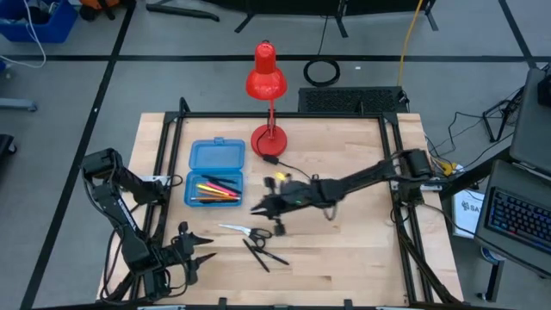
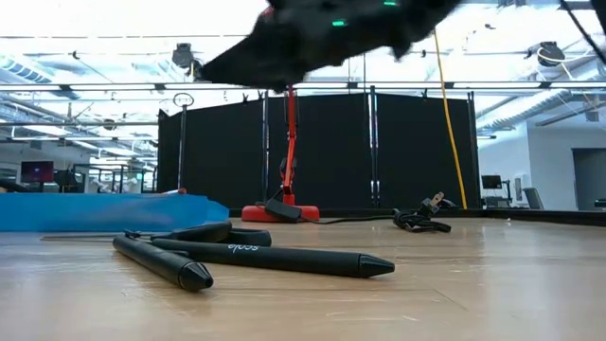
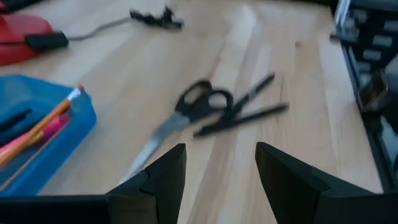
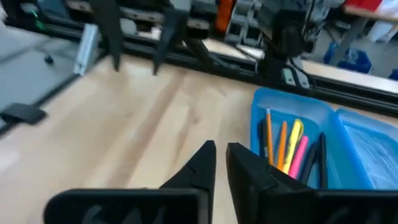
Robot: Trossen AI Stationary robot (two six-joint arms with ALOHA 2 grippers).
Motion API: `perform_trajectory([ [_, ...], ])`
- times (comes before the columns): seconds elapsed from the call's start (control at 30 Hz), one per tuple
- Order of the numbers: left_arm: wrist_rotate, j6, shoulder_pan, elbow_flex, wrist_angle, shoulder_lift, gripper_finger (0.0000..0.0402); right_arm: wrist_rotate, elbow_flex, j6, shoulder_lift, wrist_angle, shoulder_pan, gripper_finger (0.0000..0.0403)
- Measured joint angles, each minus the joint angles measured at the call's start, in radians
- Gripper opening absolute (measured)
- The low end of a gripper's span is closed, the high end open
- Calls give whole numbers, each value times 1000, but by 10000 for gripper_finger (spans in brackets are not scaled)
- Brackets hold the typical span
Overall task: Pick & place school supplies into a supply box
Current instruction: Put the black pen into the blue supply box
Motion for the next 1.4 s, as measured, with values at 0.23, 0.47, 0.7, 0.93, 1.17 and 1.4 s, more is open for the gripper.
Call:
perform_trajectory([
  [0.23,-126,60,78,0,38,0,200,90,-344,105,-154,285,90,9],
  [0.47,-64,183,218,0,50,0,200,169,-442,171,-169,347,161,10],
  [0.7,73,371,332,0,120,0,200,167,-447,282,-169,349,174,26],
  [0.93,63,506,374,0,145,0,200,168,-447,281,-169,314,174,23],
  [1.17,139,621,385,0,177,0,200,187,-447,291,-169,280,201,17],
  [1.4,224,819,386,0,335,0,200,544,-447,311,-169,226,324,13],
])
